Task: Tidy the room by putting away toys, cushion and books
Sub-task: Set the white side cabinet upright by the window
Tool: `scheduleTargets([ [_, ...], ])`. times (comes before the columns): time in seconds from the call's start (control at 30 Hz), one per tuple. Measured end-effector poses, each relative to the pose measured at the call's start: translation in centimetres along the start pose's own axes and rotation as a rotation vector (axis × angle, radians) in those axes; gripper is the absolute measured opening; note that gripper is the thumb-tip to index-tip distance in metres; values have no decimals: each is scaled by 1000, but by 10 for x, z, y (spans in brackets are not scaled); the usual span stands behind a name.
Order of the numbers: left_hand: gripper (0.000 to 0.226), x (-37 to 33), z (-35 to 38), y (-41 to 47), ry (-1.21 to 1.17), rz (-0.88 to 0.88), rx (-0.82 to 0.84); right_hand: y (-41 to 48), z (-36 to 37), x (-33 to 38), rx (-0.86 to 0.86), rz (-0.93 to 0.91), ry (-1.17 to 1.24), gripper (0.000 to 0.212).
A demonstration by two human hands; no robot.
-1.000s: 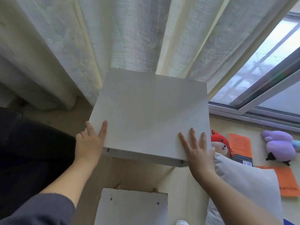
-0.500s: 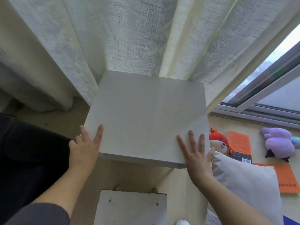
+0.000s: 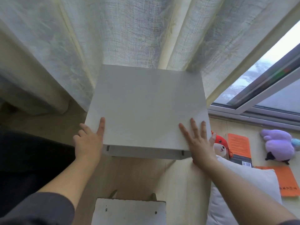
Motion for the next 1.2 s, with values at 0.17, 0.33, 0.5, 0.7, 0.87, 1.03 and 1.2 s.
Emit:
scheduleTargets([
  [0.17, 98, 4, -2, 17, -42, 0, -13, 8, -3, 3, 1, -14, 30, 109],
  [0.33, 97, 9, -5, 22, -60, -4, -25, 8, -6, 9, -18, 6, 36, 112],
  [0.5, 100, 19, 2, 20, -39, -7, -64, 1, 1, 21, -45, 24, 69, 121],
  [0.7, 99, 19, 3, 16, -51, -6, -43, -4, 6, 18, -63, 14, 91, 114],
  [0.87, 100, 15, 6, 17, -88, -27, -53, -2, 6, 17, -67, 24, 77, 111],
  [1.03, 98, 17, 13, 10, -172, -94, -54, -13, 6, 20, -89, 49, 94, 109],
  [1.2, 85, 9, 54, -48, -600, -261, -66, -70, 61, 35, -278, 229, 373, 96],
])
Point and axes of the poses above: each hand's wrist, its own y-axis towards the middle knuckle, its own z-axis out of the palm, x = y × z, the point moved 2 cm from there along y, towards the middle knuckle, and after that the axes turned 9 degrees about -y, right-handed, at the moved point
